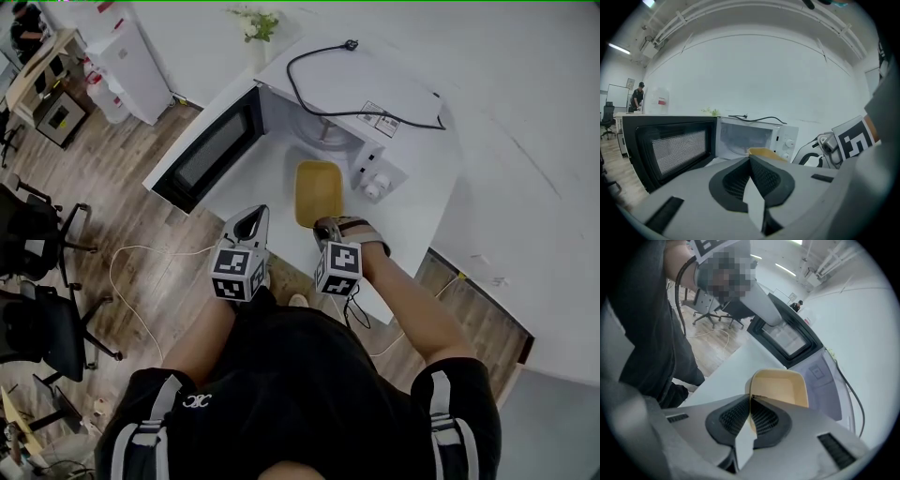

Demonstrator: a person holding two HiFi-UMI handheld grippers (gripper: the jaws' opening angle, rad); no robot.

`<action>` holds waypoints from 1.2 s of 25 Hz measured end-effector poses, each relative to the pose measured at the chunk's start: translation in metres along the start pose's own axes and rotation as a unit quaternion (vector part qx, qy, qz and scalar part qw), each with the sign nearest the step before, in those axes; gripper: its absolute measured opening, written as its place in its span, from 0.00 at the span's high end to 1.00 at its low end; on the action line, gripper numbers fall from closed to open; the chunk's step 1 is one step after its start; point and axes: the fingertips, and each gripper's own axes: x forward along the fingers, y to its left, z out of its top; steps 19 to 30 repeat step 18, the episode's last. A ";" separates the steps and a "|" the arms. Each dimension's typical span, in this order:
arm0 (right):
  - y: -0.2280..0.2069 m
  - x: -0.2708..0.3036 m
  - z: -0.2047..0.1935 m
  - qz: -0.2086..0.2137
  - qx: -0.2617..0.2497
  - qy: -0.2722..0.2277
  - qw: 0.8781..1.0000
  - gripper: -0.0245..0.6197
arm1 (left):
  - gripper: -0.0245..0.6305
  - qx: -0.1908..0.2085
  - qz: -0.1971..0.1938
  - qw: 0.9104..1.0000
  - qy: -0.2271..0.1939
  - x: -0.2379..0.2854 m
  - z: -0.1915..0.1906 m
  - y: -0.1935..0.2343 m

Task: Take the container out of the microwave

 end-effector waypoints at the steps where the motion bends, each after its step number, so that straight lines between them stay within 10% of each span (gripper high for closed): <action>1: 0.002 -0.002 -0.001 0.001 0.000 -0.002 1.000 0.94 | 0.95 0.000 0.001 1.000 0.000 -0.001 0.000 -0.002; 30: 0.013 -0.007 -0.024 0.011 0.008 0.004 1.000 0.94 | 0.95 0.013 0.017 1.000 -0.007 -0.001 0.006 -0.021</action>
